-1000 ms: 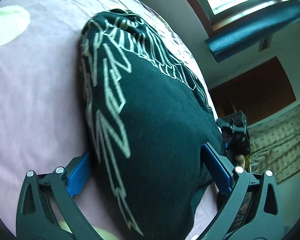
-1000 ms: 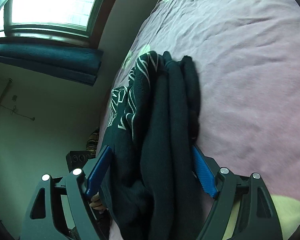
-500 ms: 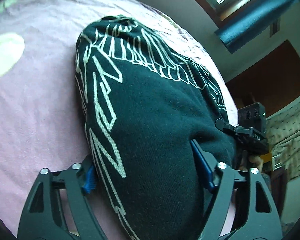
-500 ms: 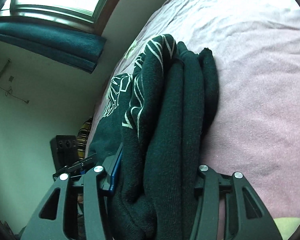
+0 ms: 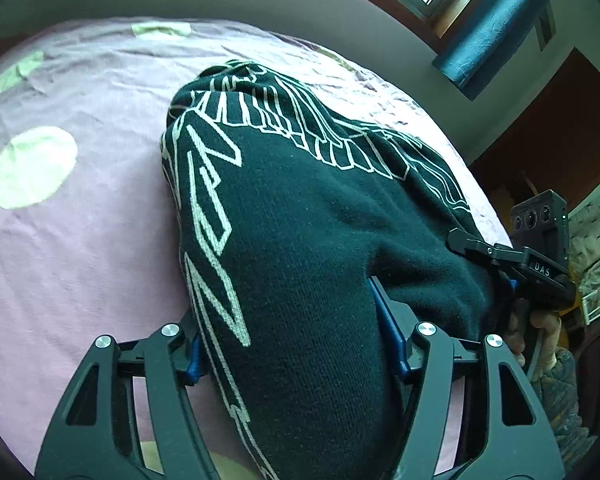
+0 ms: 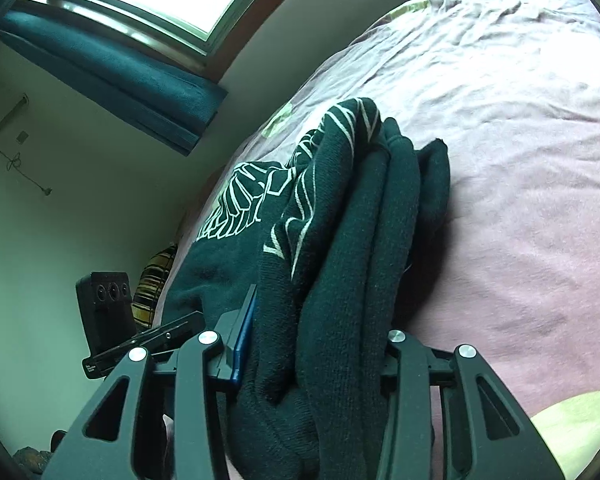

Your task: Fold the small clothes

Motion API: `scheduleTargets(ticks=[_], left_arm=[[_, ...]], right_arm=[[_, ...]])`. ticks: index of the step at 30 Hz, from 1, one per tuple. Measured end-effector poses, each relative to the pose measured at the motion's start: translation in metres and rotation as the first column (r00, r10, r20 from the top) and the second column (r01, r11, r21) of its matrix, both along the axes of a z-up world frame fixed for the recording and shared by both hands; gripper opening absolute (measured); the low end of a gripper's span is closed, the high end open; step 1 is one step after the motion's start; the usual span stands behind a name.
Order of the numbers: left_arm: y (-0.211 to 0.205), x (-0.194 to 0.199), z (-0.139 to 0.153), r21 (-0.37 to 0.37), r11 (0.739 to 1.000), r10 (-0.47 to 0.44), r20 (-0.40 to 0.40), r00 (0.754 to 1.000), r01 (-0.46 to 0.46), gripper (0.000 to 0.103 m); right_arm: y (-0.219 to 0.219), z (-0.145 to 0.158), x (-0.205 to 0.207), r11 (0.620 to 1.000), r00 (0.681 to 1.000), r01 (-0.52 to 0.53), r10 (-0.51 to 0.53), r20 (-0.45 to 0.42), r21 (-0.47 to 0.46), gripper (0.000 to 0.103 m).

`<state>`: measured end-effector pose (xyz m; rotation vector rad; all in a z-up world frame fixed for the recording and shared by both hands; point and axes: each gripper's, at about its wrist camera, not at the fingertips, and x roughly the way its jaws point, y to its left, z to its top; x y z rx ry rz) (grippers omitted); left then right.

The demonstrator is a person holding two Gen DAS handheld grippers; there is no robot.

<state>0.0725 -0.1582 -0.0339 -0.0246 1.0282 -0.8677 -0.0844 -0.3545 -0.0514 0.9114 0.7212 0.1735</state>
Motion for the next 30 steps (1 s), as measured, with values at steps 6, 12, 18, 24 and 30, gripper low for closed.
scheduleTargets(ticks=[6,12,18,24,30], left_arm=[[0.018,0.009,0.015,0.012,0.999,0.039,0.037,0.999,-0.039,0.065],[0.051,0.032,0.031,0.010,0.994,0.105,0.071,0.992,-0.106,0.065],[0.084,0.065,0.043,-0.003,0.987,0.162,0.110,0.981,-0.163,0.065],[0.101,0.107,0.013,0.015,0.983,0.179,0.068,0.981,-0.181,0.066],[0.114,0.117,-0.016,-0.035,0.983,0.178,0.012,0.984,-0.178,0.067]], right_arm=[[0.013,0.004,0.019,1.000,1.000,-0.015,0.015,0.026,0.018,0.041],[0.033,0.014,0.062,0.998,0.997,-0.058,0.058,0.057,0.001,0.041],[0.057,0.023,0.113,0.994,0.989,-0.105,0.105,0.099,-0.012,0.040],[0.066,-0.005,0.156,0.992,0.991,-0.123,0.122,0.048,0.016,0.040],[0.060,-0.030,0.160,0.988,0.992,-0.125,0.123,0.030,0.090,0.040]])
